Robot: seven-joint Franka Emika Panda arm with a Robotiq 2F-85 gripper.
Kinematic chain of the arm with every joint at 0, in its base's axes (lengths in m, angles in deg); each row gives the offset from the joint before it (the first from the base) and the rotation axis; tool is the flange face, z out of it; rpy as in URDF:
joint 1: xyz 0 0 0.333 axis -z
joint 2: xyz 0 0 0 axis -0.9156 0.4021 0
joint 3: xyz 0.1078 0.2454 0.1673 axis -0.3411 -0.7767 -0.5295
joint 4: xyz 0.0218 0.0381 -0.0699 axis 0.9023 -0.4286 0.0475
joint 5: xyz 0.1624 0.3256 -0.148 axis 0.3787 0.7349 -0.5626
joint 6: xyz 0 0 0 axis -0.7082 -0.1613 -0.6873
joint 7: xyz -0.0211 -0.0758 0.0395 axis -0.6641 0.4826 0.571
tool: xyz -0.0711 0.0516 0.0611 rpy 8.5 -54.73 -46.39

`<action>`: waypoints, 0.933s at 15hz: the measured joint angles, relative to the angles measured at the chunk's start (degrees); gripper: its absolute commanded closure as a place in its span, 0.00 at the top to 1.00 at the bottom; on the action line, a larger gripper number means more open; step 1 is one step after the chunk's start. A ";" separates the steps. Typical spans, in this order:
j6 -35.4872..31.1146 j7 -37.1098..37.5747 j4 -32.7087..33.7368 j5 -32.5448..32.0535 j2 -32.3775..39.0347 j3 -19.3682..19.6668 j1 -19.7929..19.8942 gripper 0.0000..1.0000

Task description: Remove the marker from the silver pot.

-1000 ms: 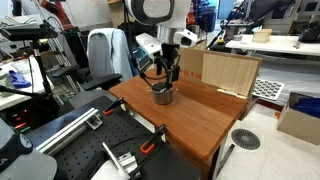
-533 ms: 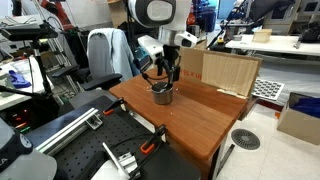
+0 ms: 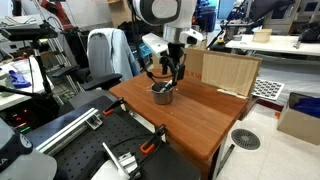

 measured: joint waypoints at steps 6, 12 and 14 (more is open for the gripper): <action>0.01 -0.06 0.75 0.00 1.28 -0.36 0.32 0.22; 0.03 -0.25 0.84 0.00 1.32 -0.46 0.36 0.05; 0.04 -0.37 0.86 0.00 1.32 -0.46 0.37 0.05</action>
